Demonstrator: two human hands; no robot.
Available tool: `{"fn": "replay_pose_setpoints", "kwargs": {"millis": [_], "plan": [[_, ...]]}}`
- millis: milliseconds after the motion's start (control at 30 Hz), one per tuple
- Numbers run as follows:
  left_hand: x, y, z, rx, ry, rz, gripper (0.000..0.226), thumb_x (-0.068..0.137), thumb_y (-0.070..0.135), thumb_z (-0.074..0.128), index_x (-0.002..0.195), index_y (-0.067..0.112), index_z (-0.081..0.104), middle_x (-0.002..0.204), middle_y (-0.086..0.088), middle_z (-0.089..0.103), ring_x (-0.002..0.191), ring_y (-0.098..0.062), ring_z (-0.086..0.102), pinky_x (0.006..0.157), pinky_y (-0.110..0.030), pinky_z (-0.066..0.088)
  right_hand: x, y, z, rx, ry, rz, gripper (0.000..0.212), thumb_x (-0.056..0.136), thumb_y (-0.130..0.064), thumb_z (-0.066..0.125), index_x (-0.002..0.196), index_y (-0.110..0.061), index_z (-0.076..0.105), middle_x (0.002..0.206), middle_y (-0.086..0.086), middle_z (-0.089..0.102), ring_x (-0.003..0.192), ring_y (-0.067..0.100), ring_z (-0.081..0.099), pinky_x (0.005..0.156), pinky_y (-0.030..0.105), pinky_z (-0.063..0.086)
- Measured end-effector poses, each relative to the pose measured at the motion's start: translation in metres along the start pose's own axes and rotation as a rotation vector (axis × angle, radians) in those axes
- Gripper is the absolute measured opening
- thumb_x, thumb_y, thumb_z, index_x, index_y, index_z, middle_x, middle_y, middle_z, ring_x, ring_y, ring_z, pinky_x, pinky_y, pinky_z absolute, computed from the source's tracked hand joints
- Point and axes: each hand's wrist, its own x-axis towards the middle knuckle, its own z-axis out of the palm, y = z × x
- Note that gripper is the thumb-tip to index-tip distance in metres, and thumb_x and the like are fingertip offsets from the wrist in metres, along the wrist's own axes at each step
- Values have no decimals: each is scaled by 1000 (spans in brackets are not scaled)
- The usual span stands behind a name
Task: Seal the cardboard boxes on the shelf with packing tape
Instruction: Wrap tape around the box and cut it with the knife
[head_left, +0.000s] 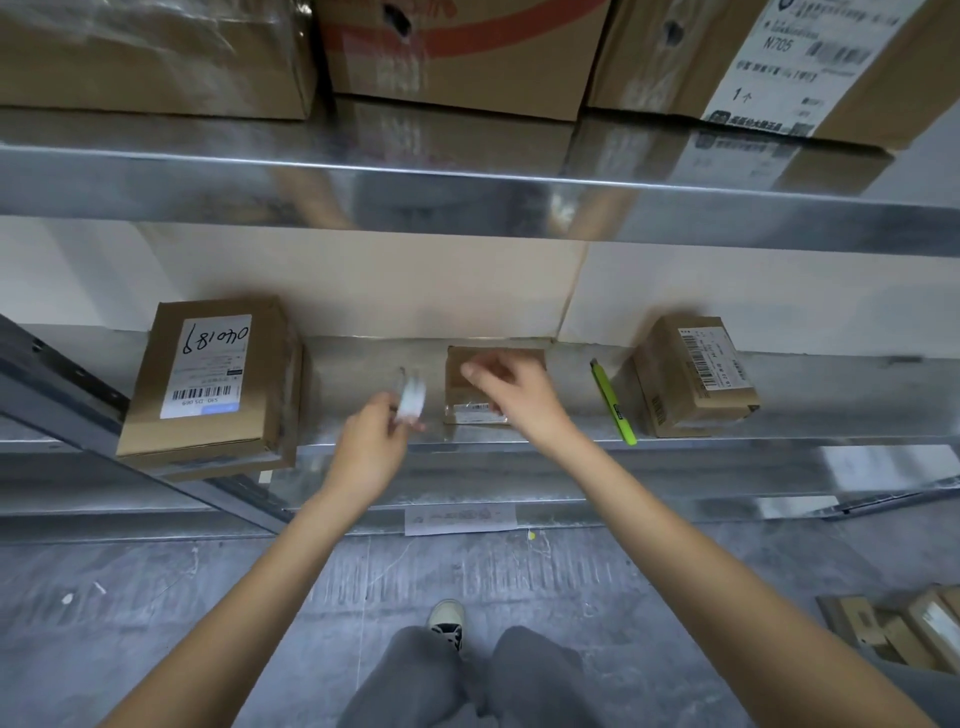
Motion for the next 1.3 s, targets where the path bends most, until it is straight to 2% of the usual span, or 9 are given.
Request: {"fn": "replay_pose_setpoints", "kwargs": {"millis": [100, 200, 367, 467, 700, 900, 1067, 1200, 1300], "plan": [[-30, 4, 8, -446, -143, -43, 3, 97, 6, 54, 98, 4, 56, 84, 5, 72, 86, -8, 67, 80, -19, 46, 0, -5, 9, 62, -198, 174, 26, 93, -38, 62, 105, -15, 62, 61, -1, 48, 43, 14, 39, 39, 22, 29], [-47, 4, 12, -529, -194, -33, 8, 97, 3, 52, 103, -3, 54, 86, 0, 70, 77, 6, 65, 72, -4, 43, 5, -9, 9, 80, -267, 287, 36, 90, -53, 59, 102, -19, 64, 67, 2, 46, 41, 11, 35, 40, 21, 26], [-56, 6, 12, -576, -171, 5, 6, 97, 2, 52, 102, 0, 55, 88, -2, 71, 80, 5, 65, 75, -6, 44, 11, -17, 10, -23, -337, 303, 58, 84, -56, 64, 105, -3, 69, 87, 12, 58, 48, 11, 43, 47, 24, 36], [-59, 6, 10, -584, -160, 12, 11, 97, 2, 52, 105, -4, 56, 89, -5, 71, 80, 4, 65, 75, -5, 44, 10, -19, 9, 25, -350, 293, 55, 83, -52, 67, 106, -3, 70, 103, 18, 66, 57, 9, 48, 59, 24, 43], [-59, 9, 10, -592, -194, 59, 11, 98, 4, 50, 105, -4, 54, 89, -4, 71, 81, 1, 67, 76, -8, 45, 4, -22, 4, 13, -358, 196, 8, 80, -18, 77, 80, -13, 72, 79, 3, 64, 73, 11, 53, 60, 17, 42], [-63, 17, 9, -562, -272, 119, 18, 102, 21, 48, 101, 7, 58, 86, 1, 75, 90, -12, 68, 85, -18, 47, 1, -17, -12, 33, -243, 163, 11, 78, -8, 78, 72, -13, 70, 67, -8, 67, 60, -7, 59, 62, 7, 42], [-60, 29, 7, -434, -387, 140, 22, 101, 24, 51, 99, 4, 59, 77, 0, 75, 79, -14, 71, 87, -30, 52, 7, -21, -29, 52, -159, 124, 12, 75, -12, 79, 83, -5, 73, 85, 5, 72, 75, 1, 65, 70, 9, 47], [-54, 35, 10, -491, -406, -32, 34, 103, 35, 42, 83, 10, 54, 62, -7, 70, 66, -20, 68, 86, -31, 48, 21, -28, -33, 122, -78, 79, 12, 71, -8, 81, 81, -4, 74, 85, 9, 73, 84, 14, 67, 80, 26, 50], [-50, 42, 16, -559, -467, -142, 34, 102, 40, 41, 84, 13, 49, 65, -17, 69, 62, -28, 67, 80, -37, 54, 33, -31, -35, 140, -67, 57, 10, 72, -7, 80, 80, -6, 75, 84, 4, 73, 82, 10, 68, 75, 18, 49]]}}
